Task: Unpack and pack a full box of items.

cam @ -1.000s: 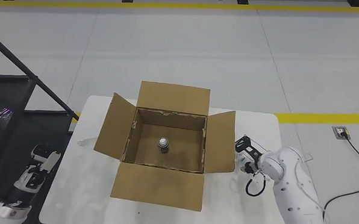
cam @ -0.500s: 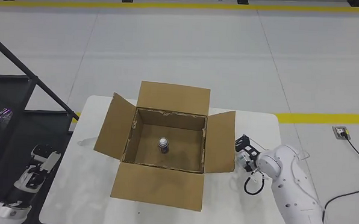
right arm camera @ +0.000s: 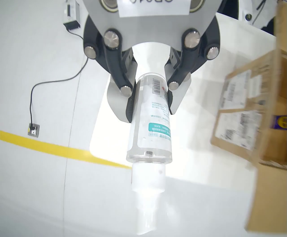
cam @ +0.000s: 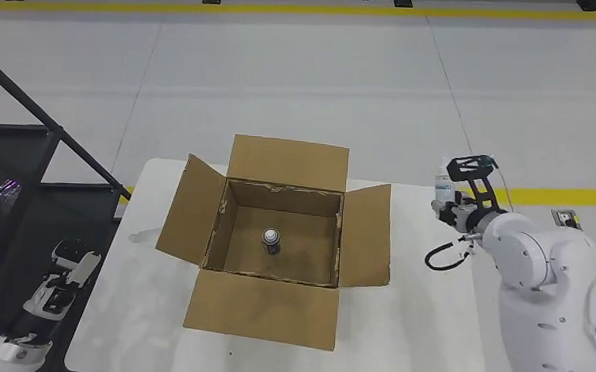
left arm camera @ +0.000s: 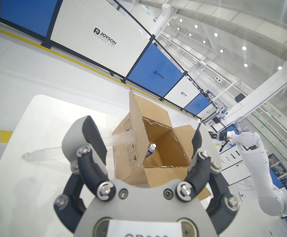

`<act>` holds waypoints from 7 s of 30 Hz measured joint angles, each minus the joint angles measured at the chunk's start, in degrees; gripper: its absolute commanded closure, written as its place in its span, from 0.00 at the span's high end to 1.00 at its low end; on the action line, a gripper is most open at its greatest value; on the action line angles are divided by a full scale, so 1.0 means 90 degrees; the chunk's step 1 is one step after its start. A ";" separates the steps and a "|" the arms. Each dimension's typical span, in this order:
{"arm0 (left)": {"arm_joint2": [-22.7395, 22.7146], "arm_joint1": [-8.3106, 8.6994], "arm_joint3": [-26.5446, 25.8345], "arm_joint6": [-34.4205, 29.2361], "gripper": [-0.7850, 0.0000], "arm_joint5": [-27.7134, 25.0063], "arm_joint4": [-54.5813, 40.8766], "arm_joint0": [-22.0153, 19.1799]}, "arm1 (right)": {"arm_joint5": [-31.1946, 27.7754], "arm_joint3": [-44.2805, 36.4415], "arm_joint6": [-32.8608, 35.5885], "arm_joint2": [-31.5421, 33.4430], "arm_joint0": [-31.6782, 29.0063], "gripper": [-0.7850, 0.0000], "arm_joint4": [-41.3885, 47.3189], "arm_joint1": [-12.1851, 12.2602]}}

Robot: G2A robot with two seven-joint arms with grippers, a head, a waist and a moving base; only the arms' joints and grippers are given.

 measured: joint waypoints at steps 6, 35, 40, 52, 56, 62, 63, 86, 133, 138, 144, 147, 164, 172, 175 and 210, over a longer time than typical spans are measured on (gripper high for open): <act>0.0000 0.0000 0.0000 0.0000 1.00 0.0000 0.0000 0.0000 | 0.0384 -0.0599 -0.0078 -0.1181 0.0452 0.00 0.0471 -0.0136; 0.0000 0.0000 0.0000 0.0000 1.00 0.0000 0.0000 0.0000 | 0.0743 0.4376 -0.0546 -0.5598 0.2586 0.81 0.1204 -0.1394; 0.0000 0.0000 0.0000 0.0000 1.00 0.0000 0.0000 0.0000 | 0.0778 0.4481 -0.0587 -0.5595 0.2719 0.92 0.1213 -0.1480; 0.0248 -0.0025 -0.0162 0.0574 1.00 0.0482 0.1248 -0.0102 | 0.0507 0.2066 -0.0718 -0.4246 0.1900 1.00 0.1355 -0.1108; 0.0573 -0.0043 -0.0185 0.0839 1.00 0.0604 0.1775 -0.0225 | 0.0362 0.0859 -0.0760 -0.3504 0.1267 1.00 0.1912 -0.0951; 0.1076 -0.0035 -0.0029 0.0767 1.00 0.0730 0.2287 -0.0597 | 0.0271 0.0190 -0.0870 -0.3081 0.0901 1.00 0.2360 -0.0885; 0.1150 -0.0032 0.0016 0.0726 1.00 0.0756 0.2333 -0.0670 | 0.0273 0.0200 -0.0868 -0.3086 0.0906 1.00 0.2354 -0.0886; 0.2562 -0.0001 0.0053 0.0137 1.00 0.0814 0.3071 -0.1359 | -0.0308 0.0421 -0.0278 0.0253 -0.0148 1.00 0.6161 -0.0425; 0.2196 0.0162 0.0177 -0.0083 1.00 0.1022 0.2293 -0.1220 | -0.1226 0.4780 0.0184 -0.3408 0.2536 1.00 0.6811 -0.0579; 0.1449 0.0281 0.0304 -0.0663 1.00 0.0275 0.1842 -0.0750 | -0.1221 0.4846 -0.0098 -0.3707 0.2641 1.00 0.6486 -0.0629; 0.1115 0.0441 0.0713 -0.1852 1.00 -0.0770 0.1094 -0.0423 | -0.0936 0.4839 -0.0375 -0.3989 0.2760 1.00 0.6038 -0.0674; 0.1166 0.0520 0.0790 -0.2479 1.00 -0.1133 0.0660 -0.0385 | -0.0837 0.4821 -0.0462 -0.4087 0.2798 1.00 0.5976 -0.0700; 0.1985 0.0997 0.0843 -0.3860 1.00 -0.1610 -0.0362 -0.0404 | -0.0658 0.4921 -0.0616 -0.4215 0.2894 1.00 0.5996 -0.0734; 0.2314 0.1163 0.1173 -0.4084 1.00 -0.1387 -0.0853 -0.0657 | -0.0679 0.4913 -0.0609 -0.4247 0.2909 1.00 0.6012 -0.0734; 0.2485 0.1223 0.1243 -0.4222 1.00 -0.1250 -0.1140 -0.0749 | -0.0695 0.4913 -0.0623 -0.4250 0.2910 1.00 0.6020 -0.0731; 0.3169 0.1597 0.0871 -0.2657 1.00 -0.0187 -0.2458 -0.1559 | -0.0363 0.4388 -0.3512 -0.2757 0.2009 1.00 0.6255 -0.0416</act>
